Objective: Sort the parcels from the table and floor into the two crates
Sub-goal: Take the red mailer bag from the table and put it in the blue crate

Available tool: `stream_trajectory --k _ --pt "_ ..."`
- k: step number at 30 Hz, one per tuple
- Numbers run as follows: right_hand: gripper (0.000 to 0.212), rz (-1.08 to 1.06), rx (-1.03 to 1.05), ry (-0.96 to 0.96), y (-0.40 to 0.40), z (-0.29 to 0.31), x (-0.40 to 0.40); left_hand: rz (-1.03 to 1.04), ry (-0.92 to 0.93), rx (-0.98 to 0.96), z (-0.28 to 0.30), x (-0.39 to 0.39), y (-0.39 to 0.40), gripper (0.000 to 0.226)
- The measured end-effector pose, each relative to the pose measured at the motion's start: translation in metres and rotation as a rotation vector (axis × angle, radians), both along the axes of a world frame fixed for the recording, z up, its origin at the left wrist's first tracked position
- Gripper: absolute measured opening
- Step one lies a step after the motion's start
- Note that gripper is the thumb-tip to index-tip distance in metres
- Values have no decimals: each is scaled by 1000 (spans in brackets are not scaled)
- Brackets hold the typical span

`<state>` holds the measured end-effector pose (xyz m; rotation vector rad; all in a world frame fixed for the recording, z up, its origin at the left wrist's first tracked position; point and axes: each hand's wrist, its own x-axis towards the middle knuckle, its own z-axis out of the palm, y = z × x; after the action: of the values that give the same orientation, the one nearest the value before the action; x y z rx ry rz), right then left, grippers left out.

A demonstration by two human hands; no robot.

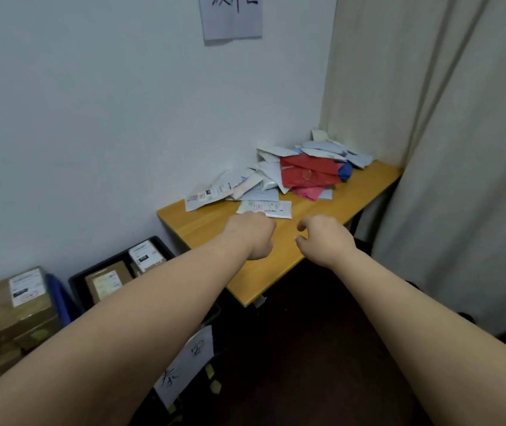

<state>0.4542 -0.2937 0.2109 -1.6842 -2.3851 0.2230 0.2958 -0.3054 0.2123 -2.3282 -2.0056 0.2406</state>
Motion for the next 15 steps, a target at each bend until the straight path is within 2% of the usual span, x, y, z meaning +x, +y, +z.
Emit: stream_trajectory --k 8,15 --pt "31 -60 -98 50 60 -40 60 -27 4 -107 -40 38 74 41" --pt "33 -78 -177 20 169 -79 80 -4 -145 -136 -85 51 185 42"
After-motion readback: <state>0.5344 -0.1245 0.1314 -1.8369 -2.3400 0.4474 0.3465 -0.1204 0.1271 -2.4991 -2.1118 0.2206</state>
